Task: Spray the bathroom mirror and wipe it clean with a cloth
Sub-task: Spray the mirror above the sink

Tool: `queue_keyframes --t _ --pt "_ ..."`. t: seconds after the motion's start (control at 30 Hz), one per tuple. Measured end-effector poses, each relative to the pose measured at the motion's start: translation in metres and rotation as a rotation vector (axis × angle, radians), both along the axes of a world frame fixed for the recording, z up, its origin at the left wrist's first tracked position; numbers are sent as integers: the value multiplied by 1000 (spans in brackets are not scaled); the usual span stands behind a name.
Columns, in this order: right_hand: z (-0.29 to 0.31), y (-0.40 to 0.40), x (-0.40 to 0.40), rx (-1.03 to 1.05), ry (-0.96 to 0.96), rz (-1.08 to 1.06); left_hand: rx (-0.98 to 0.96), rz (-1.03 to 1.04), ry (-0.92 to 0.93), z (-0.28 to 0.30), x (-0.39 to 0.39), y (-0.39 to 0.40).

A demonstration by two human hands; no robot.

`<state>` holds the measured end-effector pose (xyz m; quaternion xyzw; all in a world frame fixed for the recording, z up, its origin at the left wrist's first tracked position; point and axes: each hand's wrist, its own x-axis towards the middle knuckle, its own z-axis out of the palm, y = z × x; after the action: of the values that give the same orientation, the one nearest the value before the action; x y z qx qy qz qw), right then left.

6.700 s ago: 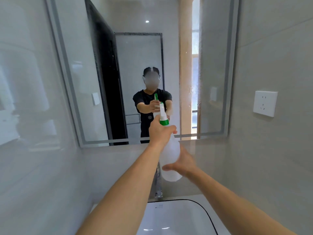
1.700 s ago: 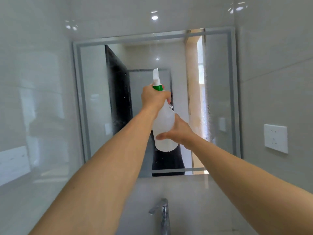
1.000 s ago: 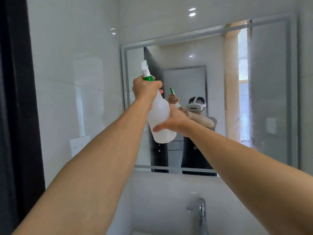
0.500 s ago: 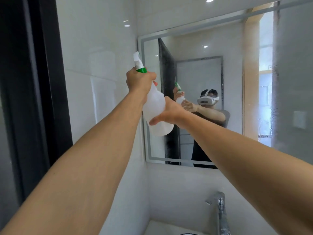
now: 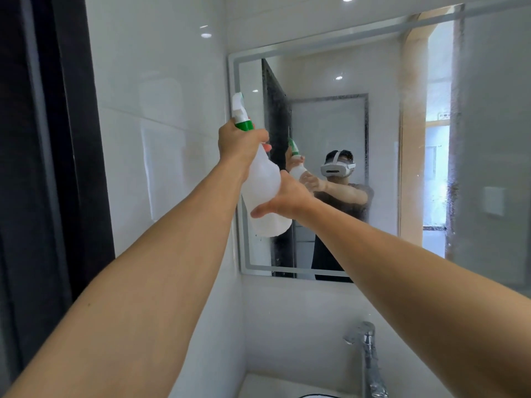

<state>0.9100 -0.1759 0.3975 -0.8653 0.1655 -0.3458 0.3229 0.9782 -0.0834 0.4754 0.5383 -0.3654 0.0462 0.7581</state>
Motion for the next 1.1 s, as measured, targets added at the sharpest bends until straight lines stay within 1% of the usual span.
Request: queue_keyframes --t 0.2,0.33,0.43,0.53,0.7,0.9,1.1 --pt "-20 -23 -17 71 3 -39 13 -83 44 -17 -12 -33" --pt "-43 -45 -37 117 20 -112 48 -141 83 -35 -25 -64" --pt "-57 -60 -53 123 34 -165 79 -131 113 -50 -38 -86" --pt "-66 -71 -66 130 61 -196 112 -147 134 -61 -45 -103" --pt "-86 -79 -82 174 84 -227 163 -230 148 -81 -52 -127" --pt "-131 -79 -94 231 165 -236 197 -215 207 -133 -58 -128" --pt "-167 -78 -95 176 249 -235 197 -121 250 -175 -59 -120"
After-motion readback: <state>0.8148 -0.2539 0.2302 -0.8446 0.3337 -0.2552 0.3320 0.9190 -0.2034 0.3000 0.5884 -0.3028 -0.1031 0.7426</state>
